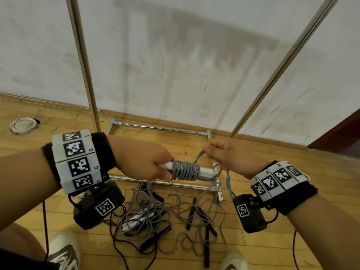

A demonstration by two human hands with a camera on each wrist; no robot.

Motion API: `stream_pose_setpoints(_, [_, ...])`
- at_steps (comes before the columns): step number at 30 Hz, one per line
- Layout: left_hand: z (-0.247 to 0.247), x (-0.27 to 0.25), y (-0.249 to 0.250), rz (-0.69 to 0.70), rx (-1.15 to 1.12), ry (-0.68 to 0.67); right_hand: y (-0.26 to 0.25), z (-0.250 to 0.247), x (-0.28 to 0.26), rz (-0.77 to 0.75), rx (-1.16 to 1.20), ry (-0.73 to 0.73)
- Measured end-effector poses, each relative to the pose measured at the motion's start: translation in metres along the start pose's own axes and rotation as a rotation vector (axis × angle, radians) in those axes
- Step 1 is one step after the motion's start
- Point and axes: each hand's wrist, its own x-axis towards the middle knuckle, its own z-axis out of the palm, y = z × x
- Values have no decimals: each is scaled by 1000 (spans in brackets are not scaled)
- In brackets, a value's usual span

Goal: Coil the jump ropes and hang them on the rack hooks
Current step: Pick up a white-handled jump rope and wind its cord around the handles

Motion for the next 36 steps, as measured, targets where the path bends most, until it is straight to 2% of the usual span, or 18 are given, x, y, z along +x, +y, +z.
stream_pose_setpoints(2, [1,4,-2,-41,51,9,-5,-1,3,16,91,38])
stream_pose_setpoints(5, [-1,8,-7,-83,101,65,-14,-1,5,-18,75,56])
stream_pose_setpoints(10, [-9,11,-15,-148,119,263,-22,0,4,-8,247,26])
stream_pose_setpoints(15, [-13,10,-19,-85,0,456,-16,5,3,-97,412,-31])
stream_pose_setpoints(17, [-15,8,-19,-59,-49,490,-12,5,2,-118,450,-58])
stream_pose_setpoints(22, [-15,1,-12,13,-166,501,-7,10,-1,-103,439,-51])
stream_pose_setpoints(27, [-21,-7,-7,24,-266,483,-4,12,-4,-102,230,-36])
stream_pose_setpoints(31, [-20,-8,-4,34,-259,441,2,18,-7,-140,361,-94])
stream_pose_setpoints(36, [-18,-12,-5,93,-301,414,15,18,-9,-75,449,-161])
